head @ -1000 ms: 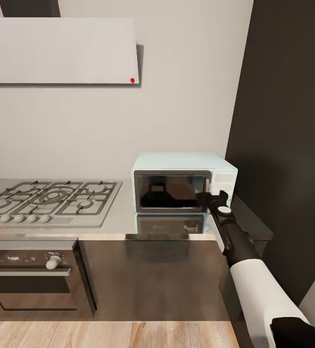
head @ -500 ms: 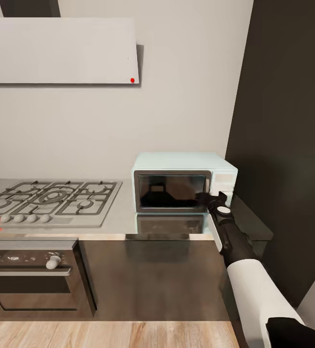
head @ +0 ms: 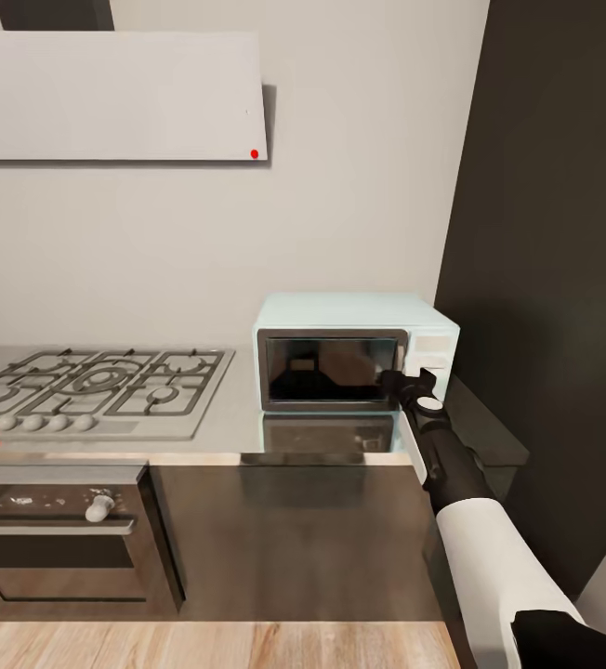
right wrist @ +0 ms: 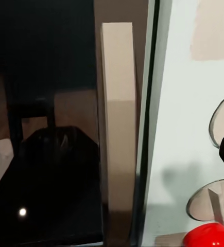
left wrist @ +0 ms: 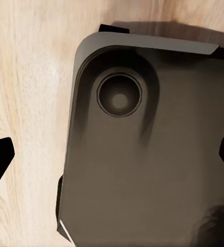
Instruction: In the kitchen, take the popcorn bag from the countertop, put it into the microwave, and heat it until the popcorn is cooked so the cooked popcorn ends up inside the bag.
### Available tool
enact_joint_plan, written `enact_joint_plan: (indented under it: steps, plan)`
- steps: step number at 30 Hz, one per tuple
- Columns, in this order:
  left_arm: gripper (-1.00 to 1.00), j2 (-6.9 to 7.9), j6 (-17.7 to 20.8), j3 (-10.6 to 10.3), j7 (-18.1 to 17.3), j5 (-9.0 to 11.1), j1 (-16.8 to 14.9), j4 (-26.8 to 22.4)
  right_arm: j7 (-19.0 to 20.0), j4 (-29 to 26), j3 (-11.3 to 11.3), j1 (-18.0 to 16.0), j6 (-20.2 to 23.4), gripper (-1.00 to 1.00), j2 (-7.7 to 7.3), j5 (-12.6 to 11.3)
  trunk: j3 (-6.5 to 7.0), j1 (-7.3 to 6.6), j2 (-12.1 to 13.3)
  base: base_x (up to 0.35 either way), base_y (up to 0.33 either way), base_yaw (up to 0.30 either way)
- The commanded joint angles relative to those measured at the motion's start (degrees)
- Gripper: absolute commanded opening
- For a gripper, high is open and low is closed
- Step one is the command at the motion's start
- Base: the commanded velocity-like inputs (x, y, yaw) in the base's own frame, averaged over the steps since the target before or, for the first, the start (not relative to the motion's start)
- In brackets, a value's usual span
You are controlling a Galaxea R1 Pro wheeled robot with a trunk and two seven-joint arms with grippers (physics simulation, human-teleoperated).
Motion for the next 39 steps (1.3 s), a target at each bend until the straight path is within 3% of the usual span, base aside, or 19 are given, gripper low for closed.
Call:
enact_joint_plan:
  steps: [1,22,23,39]
  plan:
    - [1.00,0.01,-0.03,0.03,0.00,0.41,-0.01,-0.04,0.05,-0.08,-0.11,-0.03,0.41,1.00,0.05,0.59,-0.06,0.01,-0.03,0.049,0.000,0.000]
    - [1.00,-0.05,-0.03,0.03,-0.08,0.42,0.02,-0.05,-0.08,-0.11,-0.01,-0.03,1.03,1.00,0.02,0.89,-0.06,0.01,-0.03,0.003,0.000,0.000]
    - [1.00,-0.05,-0.03,0.03,-0.08,0.41,0.02,-0.05,-0.06,-0.11,-0.02,-0.03,1.09,-1.00,-0.04,0.82,-0.06,0.01,-0.03,0.000,0.000,0.000]
    - [1.00,-0.07,-0.03,0.03,-0.07,0.39,0.00,-0.05,-0.20,-0.16,0.03,-0.03,1.21,-1.00,-0.03,0.99,-0.06,0.01,-0.03,0.000,0.000,0.000]
